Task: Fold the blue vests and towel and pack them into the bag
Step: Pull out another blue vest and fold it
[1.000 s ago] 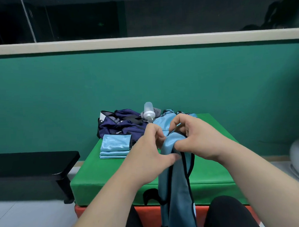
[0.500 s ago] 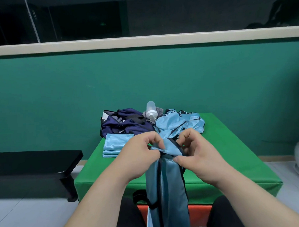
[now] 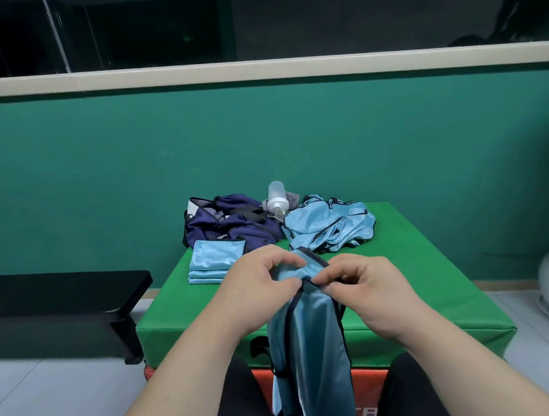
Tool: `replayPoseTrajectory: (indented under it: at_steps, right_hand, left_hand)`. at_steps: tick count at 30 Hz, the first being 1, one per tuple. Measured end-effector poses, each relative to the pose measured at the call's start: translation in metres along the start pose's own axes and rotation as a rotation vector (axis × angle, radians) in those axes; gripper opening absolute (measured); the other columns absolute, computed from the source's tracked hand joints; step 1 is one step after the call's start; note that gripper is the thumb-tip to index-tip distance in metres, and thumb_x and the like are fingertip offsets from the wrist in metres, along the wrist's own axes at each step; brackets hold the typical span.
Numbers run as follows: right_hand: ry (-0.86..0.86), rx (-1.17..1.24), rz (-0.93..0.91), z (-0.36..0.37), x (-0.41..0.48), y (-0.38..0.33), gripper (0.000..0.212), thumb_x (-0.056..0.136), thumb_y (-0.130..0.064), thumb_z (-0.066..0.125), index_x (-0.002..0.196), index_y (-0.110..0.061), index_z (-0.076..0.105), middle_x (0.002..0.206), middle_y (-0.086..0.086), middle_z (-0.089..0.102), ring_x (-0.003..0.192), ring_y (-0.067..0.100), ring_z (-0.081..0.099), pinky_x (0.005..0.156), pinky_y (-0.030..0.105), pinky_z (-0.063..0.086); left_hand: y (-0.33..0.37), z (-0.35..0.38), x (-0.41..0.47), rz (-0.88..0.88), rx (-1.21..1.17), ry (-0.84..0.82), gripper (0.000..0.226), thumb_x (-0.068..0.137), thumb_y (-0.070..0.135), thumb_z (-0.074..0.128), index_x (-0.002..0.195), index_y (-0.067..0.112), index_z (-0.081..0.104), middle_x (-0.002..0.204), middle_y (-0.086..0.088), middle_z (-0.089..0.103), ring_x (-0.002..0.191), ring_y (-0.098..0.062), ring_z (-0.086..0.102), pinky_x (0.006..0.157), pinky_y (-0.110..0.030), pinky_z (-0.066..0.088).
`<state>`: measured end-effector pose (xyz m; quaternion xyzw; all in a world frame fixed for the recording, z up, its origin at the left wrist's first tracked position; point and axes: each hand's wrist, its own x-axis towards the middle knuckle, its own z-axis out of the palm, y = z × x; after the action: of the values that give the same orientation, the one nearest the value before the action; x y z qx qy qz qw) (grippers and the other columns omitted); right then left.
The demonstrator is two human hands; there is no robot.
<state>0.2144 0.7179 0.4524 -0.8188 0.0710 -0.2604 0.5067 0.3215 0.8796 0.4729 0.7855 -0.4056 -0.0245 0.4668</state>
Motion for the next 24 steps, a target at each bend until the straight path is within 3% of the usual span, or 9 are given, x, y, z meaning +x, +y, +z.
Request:
replayPoseTrajectory:
  at_steps: [4,9,12,14,19,21,24]
  right_hand:
    - [-0.004,0.071,0.026,-0.001,-0.002,-0.001,0.038,0.082,0.005,0.073,0.072,-0.031,0.079,0.08,-0.005,0.074,0.073,0.008,0.063,0.071,0.019,0.048]
    - [-0.031,0.176,0.053,-0.001,-0.002,-0.003,0.037,0.082,0.01,0.072,0.071,-0.024,0.079,0.082,0.001,0.076,0.076,0.008,0.066,0.074,0.018,0.051]
    - [-0.012,0.193,0.073,-0.001,-0.003,-0.004,0.035,0.081,0.011,0.072,0.071,-0.022,0.079,0.083,0.003,0.077,0.077,0.009,0.067,0.076,0.019,0.052]
    - [0.004,0.172,0.083,-0.001,-0.004,-0.004,0.035,0.082,0.009,0.073,0.07,-0.024,0.079,0.082,0.002,0.077,0.076,0.008,0.067,0.076,0.02,0.051]
    - [-0.001,0.12,0.106,0.002,-0.007,-0.001,0.037,0.083,0.005,0.073,0.073,-0.031,0.079,0.085,0.0,0.077,0.08,0.009,0.069,0.084,0.03,0.054]
    - [0.008,0.112,0.124,0.002,-0.008,0.001,0.036,0.082,0.004,0.074,0.072,-0.03,0.079,0.085,0.001,0.077,0.079,0.01,0.068,0.086,0.035,0.053]
    - [0.012,0.122,0.141,0.002,-0.012,0.003,0.034,0.082,0.004,0.074,0.074,-0.029,0.079,0.084,0.004,0.077,0.079,0.013,0.067,0.085,0.039,0.054]
  left_hand:
    - [-0.002,0.001,-0.004,0.074,0.037,-0.018,0.02,0.078,0.026,0.08,0.093,0.036,0.072,0.096,0.016,0.064,0.091,0.004,0.057,0.077,-0.011,0.04]
    - [-0.002,0.003,-0.007,0.054,0.132,-0.013,0.026,0.073,0.042,0.083,0.097,0.036,0.073,0.099,0.019,0.06,0.091,0.005,0.055,0.074,-0.006,0.037]
    - [-0.004,0.006,-0.011,0.06,0.184,-0.049,0.04,0.061,0.065,0.074,0.095,0.046,0.065,0.103,0.03,0.054,0.1,-0.003,0.053,0.085,-0.021,0.043]
    - [-0.002,0.011,-0.017,0.061,0.235,-0.035,0.043,0.061,0.066,0.071,0.094,0.045,0.053,0.101,0.036,0.047,0.102,-0.006,0.045,0.084,-0.025,0.041]
    - [-0.003,0.027,-0.029,0.13,0.265,0.046,0.036,0.076,0.051,0.075,0.084,0.037,0.042,0.097,0.02,0.048,0.103,0.017,0.03,0.093,-0.03,0.034]
    - [-0.007,0.031,-0.03,0.167,0.28,0.069,0.031,0.077,0.052,0.074,0.08,0.038,0.046,0.097,0.017,0.048,0.103,0.018,0.032,0.099,-0.034,0.031]
    - [-0.01,0.034,-0.032,0.134,0.284,0.059,0.024,0.079,0.055,0.072,0.088,0.037,0.058,0.1,0.015,0.049,0.105,0.028,0.02,0.101,-0.036,0.031]
